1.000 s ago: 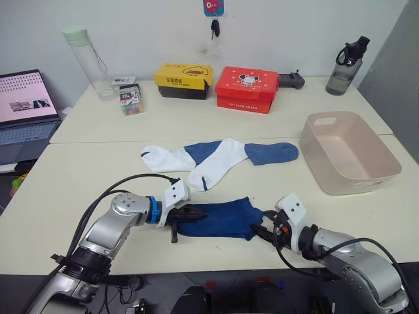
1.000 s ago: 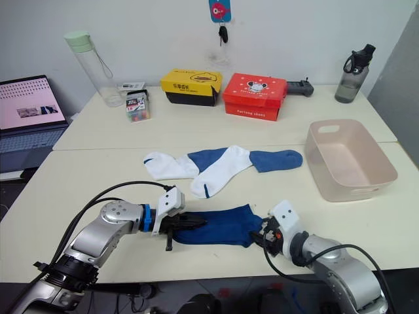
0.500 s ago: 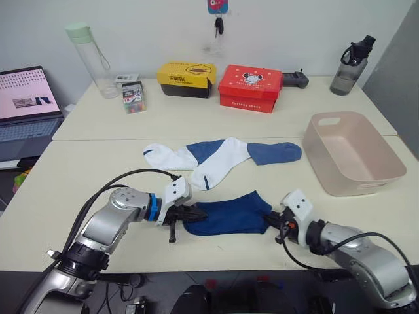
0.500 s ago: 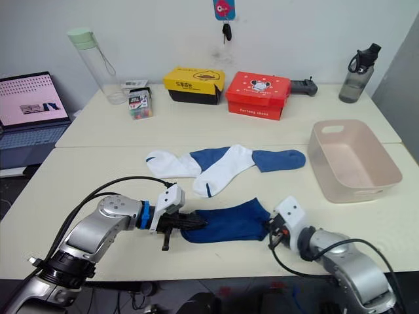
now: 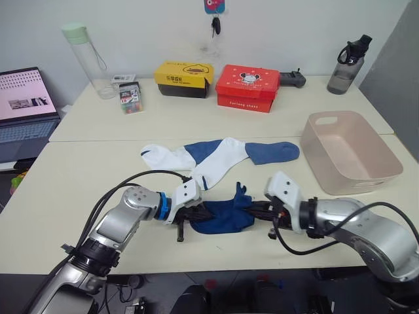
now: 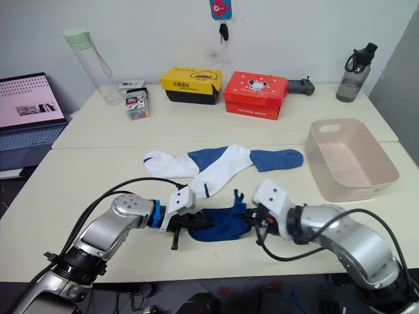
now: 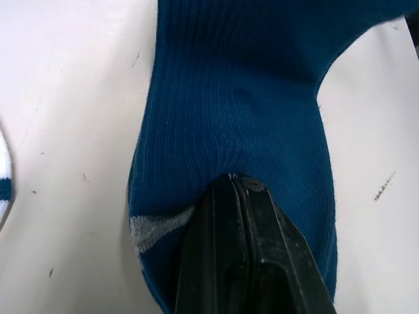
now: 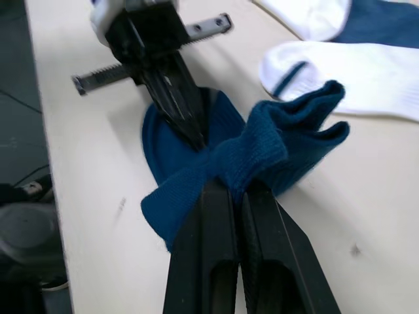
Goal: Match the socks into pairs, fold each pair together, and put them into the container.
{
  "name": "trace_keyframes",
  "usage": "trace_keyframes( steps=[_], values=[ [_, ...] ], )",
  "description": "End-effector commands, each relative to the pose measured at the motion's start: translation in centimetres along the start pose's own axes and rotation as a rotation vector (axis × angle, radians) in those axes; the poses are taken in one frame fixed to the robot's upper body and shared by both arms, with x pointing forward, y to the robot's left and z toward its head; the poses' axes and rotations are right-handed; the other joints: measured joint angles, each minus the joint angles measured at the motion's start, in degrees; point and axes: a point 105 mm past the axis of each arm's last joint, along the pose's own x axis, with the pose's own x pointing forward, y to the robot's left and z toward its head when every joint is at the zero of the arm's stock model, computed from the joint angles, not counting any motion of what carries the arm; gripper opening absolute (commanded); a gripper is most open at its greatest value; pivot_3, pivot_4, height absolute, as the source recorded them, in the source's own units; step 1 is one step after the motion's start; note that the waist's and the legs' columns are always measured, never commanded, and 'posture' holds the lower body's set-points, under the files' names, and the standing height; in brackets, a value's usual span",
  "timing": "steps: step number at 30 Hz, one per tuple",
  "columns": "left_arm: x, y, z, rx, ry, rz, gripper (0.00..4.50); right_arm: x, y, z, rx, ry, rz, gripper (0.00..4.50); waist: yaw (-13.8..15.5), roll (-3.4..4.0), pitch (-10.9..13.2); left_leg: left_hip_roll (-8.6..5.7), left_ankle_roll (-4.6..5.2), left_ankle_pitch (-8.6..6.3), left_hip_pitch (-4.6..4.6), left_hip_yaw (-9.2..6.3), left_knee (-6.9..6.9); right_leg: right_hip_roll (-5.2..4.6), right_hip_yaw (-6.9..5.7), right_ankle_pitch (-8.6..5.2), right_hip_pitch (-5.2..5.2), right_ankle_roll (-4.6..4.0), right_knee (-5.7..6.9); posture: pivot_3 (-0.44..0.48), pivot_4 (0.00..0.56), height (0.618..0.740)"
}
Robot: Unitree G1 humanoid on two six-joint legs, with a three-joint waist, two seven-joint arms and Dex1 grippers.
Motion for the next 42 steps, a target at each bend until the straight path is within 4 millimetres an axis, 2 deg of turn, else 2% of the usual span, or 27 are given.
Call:
trace_keyframes(
  steps=[1,11,14,18,22,24,26,28,30,31,35,38,39,42],
  values=[
    [-0.7,0.2,-1.4,-0.015,0.069,0.024,0.0,1.4,0.8,0.3,0.037,0.014,0.055,0.03,0.0,0.0,0.0,0.0,0.0,0.0,0.0,0.0,-0.01,0.0,0.0,0.0,-0.01,0.0,0.0,0.0,0.15,0.726],
    [-1.1,0.2,-1.6,-0.028,0.072,0.042,0.0,4.7,0.2,-0.1,0.106,0.019,0.066,0.03,-0.16,0.01,0.0,-0.02,0.0,0.0,-0.01,0.0,-0.02,0.0,0.03,0.0,-0.1,0.0,0.05,0.0,0.15,0.726],
    [-1.4,0.3,-1.4,-0.051,0.054,0.06,0.0,4.5,0.5,0.3,0.13,-0.005,0.089,0.8,-0.16,0.01,0.0,-0.03,0.0,0.0,-0.02,0.0,-0.02,0.0,0.05,0.0,-0.12,0.0,0.04,0.0,0.15,0.726],
    [-2.8,1.1,-1.2,-0.11,0.02,0.118,0.0,3.2,0.8,1.7,0.157,-0.047,0.128,2.19,-0.18,0.01,0.0,-0.02,0.0,0.0,-0.04,0.0,-0.02,0.0,0.05,0.0,-0.17,0.0,0.07,0.0,0.15,0.726],
    [-6.1,1.2,1.0,-0.208,-0.124,0.154,0.0,1.3,0.9,3.5,0.166,-0.113,0.147,3.6,-0.24,0.0,0.03,-0.02,0.0,0.0,-0.09,0.01,-0.03,0.0,0.07,0.0,-0.25,-0.01,0.09,0.0,0.15,0.726],
    [-7.8,1.4,1.5,-0.196,-0.126,0.164,0.0,0.6,0.5,3.7,0.163,-0.134,0.124,4.29,-0.17,-0.01,0.04,-0.01,0.0,0.0,-0.17,-0.02,-0.04,0.01,0.05,0.0,-0.33,-0.01,0.1,0.0,0.15,0.726],
    [-9.2,1.8,2.2,-0.158,-0.123,0.18,0.0,0.3,-0.6,3.5,0.146,-0.142,0.055,4.23,-0.11,0.0,0.05,-0.02,0.0,0.0,-0.17,-0.01,-0.04,0.0,0.05,0.0,-0.32,-0.01,0.05,0.0,0.15,0.726],
    [-9.8,2.0,3.2,-0.124,-0.137,0.178,0.0,0.4,-1.5,3.0,0.11,-0.128,-0.007,3.84,0.14,0.0,0.05,-0.06,0.0,0.0,-0.17,-0.01,-0.03,-0.03,0.05,0.0,-0.31,-0.01,0.04,0.0,0.15,0.726],
    [-9.2,1.6,4.8,-0.094,-0.175,0.131,0.0,1.0,-1.6,2.4,0.069,-0.11,-0.017,3.09,0.29,-0.02,0.06,-0.1,0.0,0.0,-0.17,0.0,-0.02,-0.06,0.04,0.0,-0.3,0.0,0.03,0.0,0.15,0.726],
    [-8.2,1.1,5.4,-0.06,-0.179,0.085,0.0,1.7,-1.6,1.8,0.056,-0.096,-0.015,2.75,0.24,-0.02,0.06,-0.1,0.0,0.0,-0.17,0.0,-0.01,-0.06,0.04,0.0,-0.29,0.0,0.02,0.0,0.15,0.726],
    [-5.4,-0.5,6.3,0.019,-0.173,-0.039,0.0,3.7,-1.7,0.3,0.01,-0.06,-0.023,1.27,-0.08,-0.02,0.06,-0.08,-0.01,0.0,-0.17,0.07,-0.03,-0.06,0.09,0.01,-0.28,0.0,0.05,0.0,0.15,0.726],
    [-3.4,-1.1,5.6,0.084,-0.11,-0.098,0.0,5.2,-2.3,-0.8,0.01,-0.038,-0.048,0.21,-0.43,-0.03,0.07,-0.06,-0.01,0.01,-0.16,0.12,-0.02,-0.03,0.12,0.01,-0.3,0.0,0.08,0.0,0.15,0.726],
    [-2.8,-1.1,4.9,0.11,-0.073,-0.11,0.0,5.5,-2.6,-1.3,0.008,-0.021,-0.062,0.04,-0.41,-0.03,0.07,-0.04,-0.02,0.01,-0.16,0.12,-0.02,-0.02,0.12,0.01,-0.33,-0.01,0.1,0.0,0.15,0.726],
    [-1.4,-0.7,2.9,0.11,-0.007,-0.095,0.0,6.0,-2.8,-2.2,0.015,0.004,-0.088,0.04,-0.22,-0.02,0.07,-0.05,-0.02,0.01,-0.16,0.1,-0.03,-0.02,0.11,0.01,-0.33,-0.01,0.09,0.0,0.15,0.726]
  ],
)
